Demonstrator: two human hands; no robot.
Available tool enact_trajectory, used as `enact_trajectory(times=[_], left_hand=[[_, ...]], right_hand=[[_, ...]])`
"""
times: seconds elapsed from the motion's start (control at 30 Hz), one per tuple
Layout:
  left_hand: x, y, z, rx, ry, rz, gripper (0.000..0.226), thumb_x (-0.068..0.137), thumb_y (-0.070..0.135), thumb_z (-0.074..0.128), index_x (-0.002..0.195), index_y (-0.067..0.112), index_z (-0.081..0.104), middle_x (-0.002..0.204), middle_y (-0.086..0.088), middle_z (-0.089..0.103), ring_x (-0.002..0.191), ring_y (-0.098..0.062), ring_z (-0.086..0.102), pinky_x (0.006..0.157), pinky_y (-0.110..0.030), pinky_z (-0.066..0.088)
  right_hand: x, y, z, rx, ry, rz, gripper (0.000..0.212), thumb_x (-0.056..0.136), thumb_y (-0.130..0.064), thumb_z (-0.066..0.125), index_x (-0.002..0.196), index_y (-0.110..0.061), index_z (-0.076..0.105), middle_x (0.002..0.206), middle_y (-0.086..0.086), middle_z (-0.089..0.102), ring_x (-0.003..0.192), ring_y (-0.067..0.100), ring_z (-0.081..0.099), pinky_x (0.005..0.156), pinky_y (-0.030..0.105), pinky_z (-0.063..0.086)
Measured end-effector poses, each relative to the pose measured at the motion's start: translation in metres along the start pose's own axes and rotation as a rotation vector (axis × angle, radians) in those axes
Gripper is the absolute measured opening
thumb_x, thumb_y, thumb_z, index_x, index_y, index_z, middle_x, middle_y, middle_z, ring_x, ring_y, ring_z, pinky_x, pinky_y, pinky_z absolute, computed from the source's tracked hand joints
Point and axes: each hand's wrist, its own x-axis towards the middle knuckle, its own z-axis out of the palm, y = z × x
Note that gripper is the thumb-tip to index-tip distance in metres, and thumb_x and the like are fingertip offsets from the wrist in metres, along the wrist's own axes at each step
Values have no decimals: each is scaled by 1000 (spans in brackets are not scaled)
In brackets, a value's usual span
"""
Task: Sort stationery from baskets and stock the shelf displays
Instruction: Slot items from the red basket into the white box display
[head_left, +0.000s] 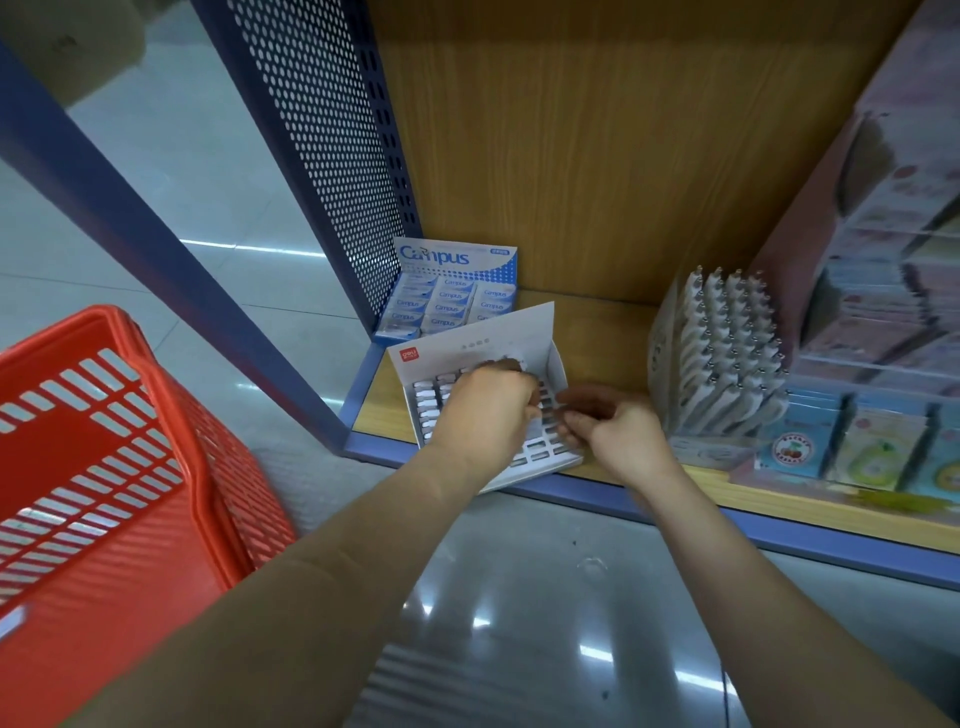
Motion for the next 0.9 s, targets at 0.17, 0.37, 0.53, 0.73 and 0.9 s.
enact_trajectory(times=[0.17,0.37,0.53,0.73,0.9], left_hand=[[-2,3,-19,-136,-81,-48,19,87,22,69,104,13,69,100,-5,69,95,-23,63,83,-32,51],[-42,-21,-121,-142,-181,169,13,87,16,66,97,17,75,90,8,73,78,-1,59,75,-18,48],[-126,-111,-209,-98,-104,33,12,80,10,71,88,16,77,79,5,73,76,3,60,68,-10,46],[-248,-249,-213,53,-161,-404,21,83,11,63,98,18,75,96,0,74,91,-14,67,72,-16,40],[-342,-317,-142,212,-553,-659,30,86,31,61,104,8,69,107,-10,71,105,-28,65,81,-31,50]], right_hand=[[-4,-12,-3,-179,109,-126,31,90,1,58,82,-27,68,85,2,71,71,15,65,71,33,55],[-39,-109,20,-258,32,-375,29,91,0,59,80,-27,66,82,2,71,66,6,62,65,22,48],[-97,-195,104,-432,-507,-498,16,89,-3,63,90,-17,70,77,6,70,65,10,64,57,22,50],[-133,-194,257,-952,-953,-630,16,87,-9,66,99,-18,69,79,6,71,58,6,61,59,22,50],[-154,-123,367,-1285,-1153,-671,32,84,-23,73,114,-17,66,102,0,69,85,14,62,71,22,43]])
